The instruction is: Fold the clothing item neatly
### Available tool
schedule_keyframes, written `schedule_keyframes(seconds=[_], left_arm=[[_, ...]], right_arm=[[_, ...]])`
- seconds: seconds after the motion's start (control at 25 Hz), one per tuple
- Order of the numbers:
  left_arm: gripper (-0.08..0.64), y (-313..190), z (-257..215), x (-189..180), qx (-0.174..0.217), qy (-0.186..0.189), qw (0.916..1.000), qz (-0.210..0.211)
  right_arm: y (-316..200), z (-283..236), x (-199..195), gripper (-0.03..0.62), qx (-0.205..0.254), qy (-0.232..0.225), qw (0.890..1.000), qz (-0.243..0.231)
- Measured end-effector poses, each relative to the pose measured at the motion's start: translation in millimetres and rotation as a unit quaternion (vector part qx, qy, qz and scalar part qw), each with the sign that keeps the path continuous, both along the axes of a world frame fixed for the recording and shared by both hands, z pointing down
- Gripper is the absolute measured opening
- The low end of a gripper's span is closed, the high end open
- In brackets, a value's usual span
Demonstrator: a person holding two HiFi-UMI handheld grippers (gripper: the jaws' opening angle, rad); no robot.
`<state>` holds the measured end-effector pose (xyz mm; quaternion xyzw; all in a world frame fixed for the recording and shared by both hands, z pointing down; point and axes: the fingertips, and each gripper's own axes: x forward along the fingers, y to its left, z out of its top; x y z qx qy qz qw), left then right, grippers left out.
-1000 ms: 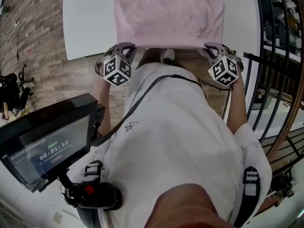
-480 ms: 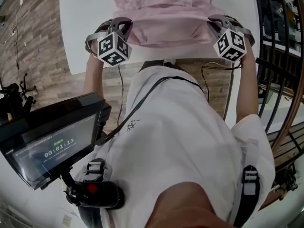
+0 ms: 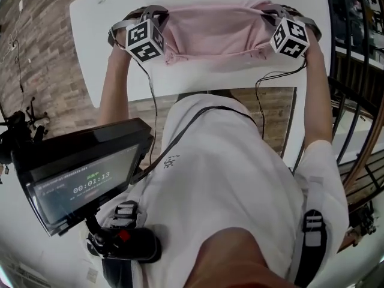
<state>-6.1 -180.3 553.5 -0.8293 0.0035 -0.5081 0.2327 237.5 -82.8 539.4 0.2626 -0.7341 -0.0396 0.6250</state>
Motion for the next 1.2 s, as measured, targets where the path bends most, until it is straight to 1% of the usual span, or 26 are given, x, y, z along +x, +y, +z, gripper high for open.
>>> schedule_keyframes(seconds=[0.2,0.32,0.52,0.72,0.92,1.08,1.12,1.2], left_arm=[[0.018,4,22,4,-0.030,-0.009,0.9995,0.001],[0.018,6,35,6,-0.038,-0.010,0.9992,-0.004],[0.018,11,53,10,-0.052,-0.013,0.9985,-0.011],[0.018,15,62,12,-0.070,-0.002,0.9973,-0.023],[0.018,15,62,14,-0.084,0.015,0.9957,-0.036],[0.018,11,59,16,-0.091,0.045,0.9935,-0.052],[0.028,9,57,15,-0.088,0.056,0.9926,-0.062],[0.102,0,51,13,-0.071,0.078,0.9906,-0.087]], right_arm=[[3,12,3,0.040,-0.037,0.005,0.999,0.003],[5,21,3,0.040,-0.050,0.010,0.999,0.001],[8,33,6,0.040,-0.049,0.015,0.999,0.007],[12,44,8,0.040,-0.046,0.007,0.999,0.023],[11,46,11,0.040,-0.044,-0.022,0.997,0.054],[7,43,11,0.040,-0.055,-0.067,0.992,0.093],[5,43,11,0.040,-0.056,-0.082,0.990,0.105],[-1,39,15,0.050,-0.035,-0.115,0.983,0.141]])
